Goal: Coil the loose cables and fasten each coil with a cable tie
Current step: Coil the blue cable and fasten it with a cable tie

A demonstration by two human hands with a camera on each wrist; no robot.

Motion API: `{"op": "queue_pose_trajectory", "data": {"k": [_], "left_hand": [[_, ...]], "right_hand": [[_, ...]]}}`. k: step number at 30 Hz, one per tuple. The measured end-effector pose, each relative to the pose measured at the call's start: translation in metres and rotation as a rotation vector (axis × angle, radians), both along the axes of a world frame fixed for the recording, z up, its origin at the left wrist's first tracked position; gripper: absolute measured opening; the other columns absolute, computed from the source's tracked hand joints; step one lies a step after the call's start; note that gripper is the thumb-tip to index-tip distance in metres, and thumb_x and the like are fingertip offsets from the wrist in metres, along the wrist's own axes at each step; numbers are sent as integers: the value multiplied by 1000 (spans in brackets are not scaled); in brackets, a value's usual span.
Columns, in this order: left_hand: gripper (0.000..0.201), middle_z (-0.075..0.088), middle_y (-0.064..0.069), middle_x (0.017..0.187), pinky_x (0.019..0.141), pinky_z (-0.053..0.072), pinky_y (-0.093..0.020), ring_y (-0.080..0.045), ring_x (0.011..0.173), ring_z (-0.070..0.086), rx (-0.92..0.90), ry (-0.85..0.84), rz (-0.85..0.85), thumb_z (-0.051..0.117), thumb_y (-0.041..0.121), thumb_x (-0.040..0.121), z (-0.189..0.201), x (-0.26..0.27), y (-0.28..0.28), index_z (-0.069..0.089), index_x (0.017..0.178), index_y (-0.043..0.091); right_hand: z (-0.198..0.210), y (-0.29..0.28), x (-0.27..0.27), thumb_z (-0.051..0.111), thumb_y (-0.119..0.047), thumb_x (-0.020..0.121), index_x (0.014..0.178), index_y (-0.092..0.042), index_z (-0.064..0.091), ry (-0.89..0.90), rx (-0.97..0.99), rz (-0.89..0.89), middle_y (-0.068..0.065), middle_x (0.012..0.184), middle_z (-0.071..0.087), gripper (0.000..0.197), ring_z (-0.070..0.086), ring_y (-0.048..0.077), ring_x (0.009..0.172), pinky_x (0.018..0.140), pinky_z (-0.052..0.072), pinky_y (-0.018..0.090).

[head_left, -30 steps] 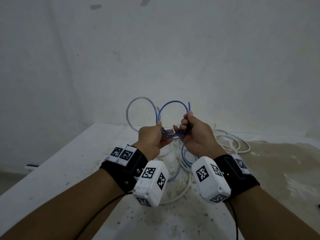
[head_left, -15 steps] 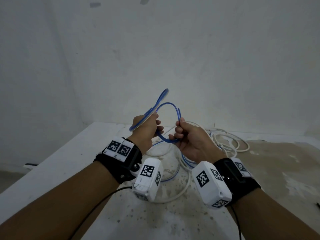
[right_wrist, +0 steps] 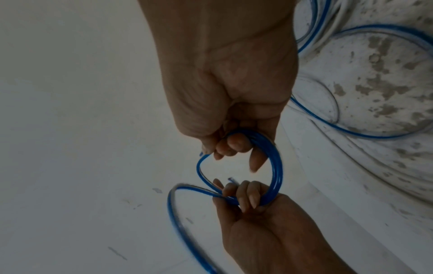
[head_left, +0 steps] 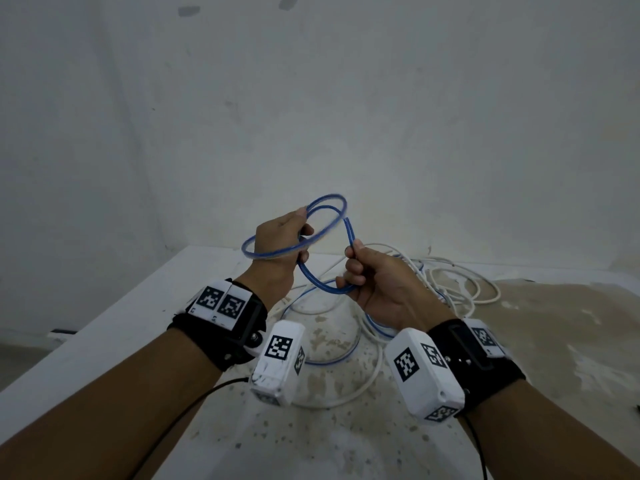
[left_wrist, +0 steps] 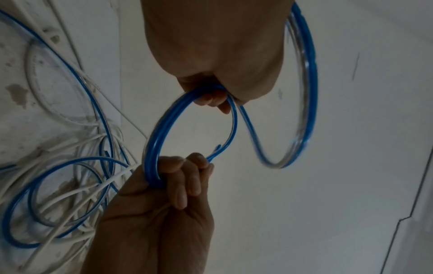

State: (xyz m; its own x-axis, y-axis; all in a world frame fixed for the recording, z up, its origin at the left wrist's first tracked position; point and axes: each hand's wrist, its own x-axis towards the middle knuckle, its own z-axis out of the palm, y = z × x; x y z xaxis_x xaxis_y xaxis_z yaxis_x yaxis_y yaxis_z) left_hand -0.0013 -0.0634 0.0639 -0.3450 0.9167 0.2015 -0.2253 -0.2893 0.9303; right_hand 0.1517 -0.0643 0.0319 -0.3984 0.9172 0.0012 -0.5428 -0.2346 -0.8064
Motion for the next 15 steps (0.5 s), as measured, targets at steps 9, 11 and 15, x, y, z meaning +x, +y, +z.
{"op": "queue_pose_trajectory", "data": {"k": [9,11,15], "left_hand": [[29,54,-2,62,36,30,-19,-12,39,36,22,279,-12,55,29,100,-1,-12,-3,73,86,11],[32,59,-3,65,36,34,-21,-12,38,41,-4,356,44,55,28,100,-1,-16,-2,71,80,9],[25,71,-5,77,38,38,-21,-14,39,44,-43,342,18,58,24,99,-1,-17,-2,71,85,9]], "right_hand": [[-6,0,3,49,-24,102,87,-5,60,19,43,51,-1,58,38,26,35,11,45,57,50,27],[-7,2,3,50,-23,101,88,-4,62,-11,54,53,-1,57,38,26,34,11,46,58,49,28],[-8,4,5,51,-22,101,87,-4,63,-67,51,45,-2,56,36,26,32,10,45,55,46,26]]}}
